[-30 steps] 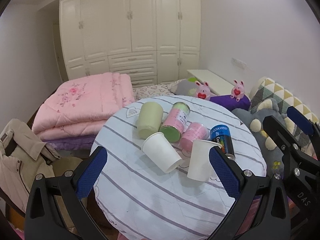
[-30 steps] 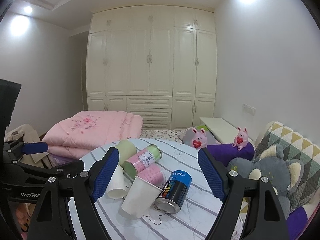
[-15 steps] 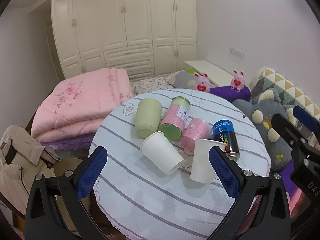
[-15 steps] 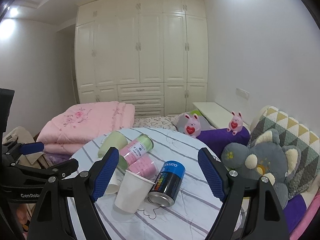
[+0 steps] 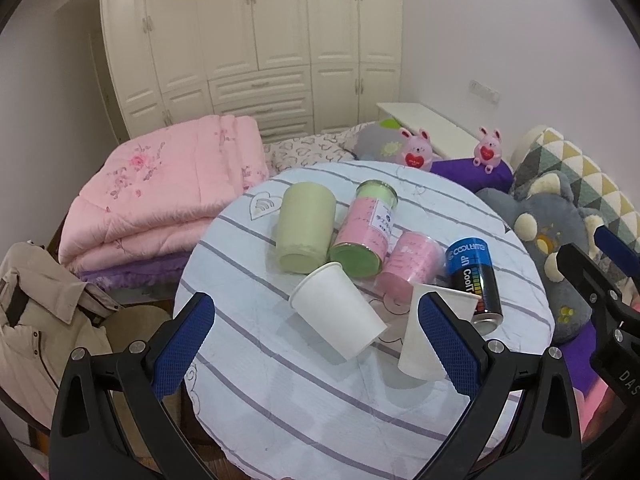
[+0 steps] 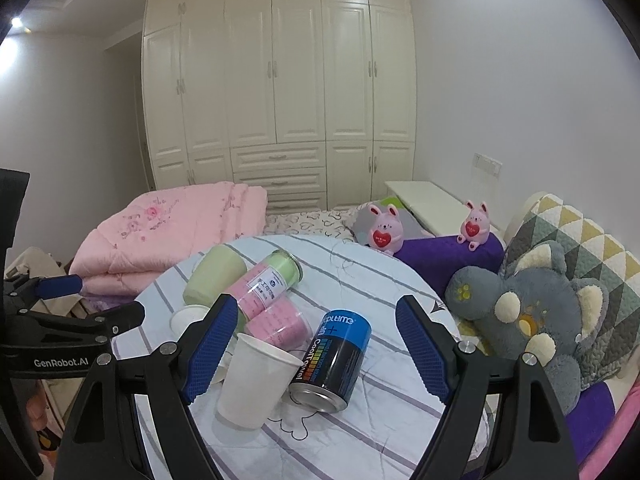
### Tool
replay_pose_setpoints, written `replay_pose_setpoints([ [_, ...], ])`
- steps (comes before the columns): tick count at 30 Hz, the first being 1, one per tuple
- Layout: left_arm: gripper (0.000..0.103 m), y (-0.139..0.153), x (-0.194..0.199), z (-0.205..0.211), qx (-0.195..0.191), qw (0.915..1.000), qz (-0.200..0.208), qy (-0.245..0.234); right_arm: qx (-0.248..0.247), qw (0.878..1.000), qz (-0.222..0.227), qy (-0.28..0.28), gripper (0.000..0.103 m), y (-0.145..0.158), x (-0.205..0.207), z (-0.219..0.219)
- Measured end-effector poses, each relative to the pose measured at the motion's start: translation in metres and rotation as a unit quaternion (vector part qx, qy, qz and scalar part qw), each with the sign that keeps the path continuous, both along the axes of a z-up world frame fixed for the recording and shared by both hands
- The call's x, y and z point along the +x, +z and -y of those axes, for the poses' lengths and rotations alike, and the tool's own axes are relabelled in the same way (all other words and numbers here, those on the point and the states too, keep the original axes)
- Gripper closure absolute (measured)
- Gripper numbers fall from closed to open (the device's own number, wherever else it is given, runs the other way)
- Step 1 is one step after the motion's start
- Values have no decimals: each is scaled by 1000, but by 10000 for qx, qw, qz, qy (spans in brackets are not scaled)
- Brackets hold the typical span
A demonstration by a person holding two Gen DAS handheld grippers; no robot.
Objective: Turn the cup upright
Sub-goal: 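Move the left gripper down toward the upside-down light green cup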
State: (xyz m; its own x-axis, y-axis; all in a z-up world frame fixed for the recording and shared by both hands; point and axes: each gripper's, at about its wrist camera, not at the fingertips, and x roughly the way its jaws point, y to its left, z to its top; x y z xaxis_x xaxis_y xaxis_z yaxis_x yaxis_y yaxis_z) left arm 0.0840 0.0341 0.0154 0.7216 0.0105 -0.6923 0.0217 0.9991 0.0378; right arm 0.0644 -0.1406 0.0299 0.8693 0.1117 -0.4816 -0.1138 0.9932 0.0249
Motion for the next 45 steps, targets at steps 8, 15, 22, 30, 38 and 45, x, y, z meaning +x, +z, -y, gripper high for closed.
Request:
replay_pose_setpoints([
  [8, 0, -8, 22, -3, -74, 9996, -262, -39, 29, 9997, -233, 61, 20, -8, 20, 1],
  [15, 0, -16, 51, -4, 74, 9987, -508, -20, -58, 9988, -434, 241, 20, -13, 43, -9],
  [22, 0, -27, 91, -12, 73, 9966, -815, -24, -62, 9968, -674, 426, 20, -18, 77, -22],
  [30, 0, -54, 158, -29, -64, 9889, -1486, -66, 199, 9925, -1072, 554, 20, -24, 123, -31],
  [38, 0, -93, 207, -36, -78, 9775, -2110, -33, 318, 9895, -1244, 667, 20, -33, 153, -39],
  [45, 2, -108, 219, -33, -297, 9727, -2300, -133, 404, 9865, -1411, 732, 20, -42, 166, -41],
])
